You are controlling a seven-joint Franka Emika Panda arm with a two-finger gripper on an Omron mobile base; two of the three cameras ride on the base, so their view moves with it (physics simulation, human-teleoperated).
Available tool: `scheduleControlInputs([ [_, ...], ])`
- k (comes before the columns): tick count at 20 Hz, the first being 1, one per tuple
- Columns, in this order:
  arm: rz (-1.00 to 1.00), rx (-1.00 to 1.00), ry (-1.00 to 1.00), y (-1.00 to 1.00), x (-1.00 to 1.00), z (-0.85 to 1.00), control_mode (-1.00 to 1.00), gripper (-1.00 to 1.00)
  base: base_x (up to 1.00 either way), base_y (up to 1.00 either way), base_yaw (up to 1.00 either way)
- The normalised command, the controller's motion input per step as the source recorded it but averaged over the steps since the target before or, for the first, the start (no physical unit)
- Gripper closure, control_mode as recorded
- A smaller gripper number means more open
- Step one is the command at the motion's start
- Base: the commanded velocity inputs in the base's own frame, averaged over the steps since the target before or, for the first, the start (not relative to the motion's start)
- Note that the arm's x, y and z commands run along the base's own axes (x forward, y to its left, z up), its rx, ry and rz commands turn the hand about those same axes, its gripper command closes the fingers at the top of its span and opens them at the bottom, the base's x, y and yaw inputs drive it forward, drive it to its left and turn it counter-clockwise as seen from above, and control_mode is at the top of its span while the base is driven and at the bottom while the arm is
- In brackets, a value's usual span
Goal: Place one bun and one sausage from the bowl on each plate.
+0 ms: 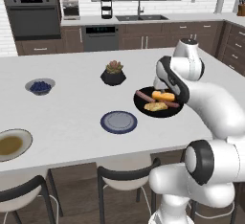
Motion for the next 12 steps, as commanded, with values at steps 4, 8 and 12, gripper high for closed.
scheduleControlInputs([
  [4,0.05,0.0,0.09,-0.35,1.0,-0.45,-1.0,-1.0,0.0,0.0,0.0],
  [8,0.08,0.0,0.08,-0.27,0.83,-0.61,-1.0,-1.0,0.0,0.0,0.0],
  [12,0.08,0.0,0.08,-0.15,0.68,-0.68,-1.0,-1.0,0.0,0.0,0.0],
])
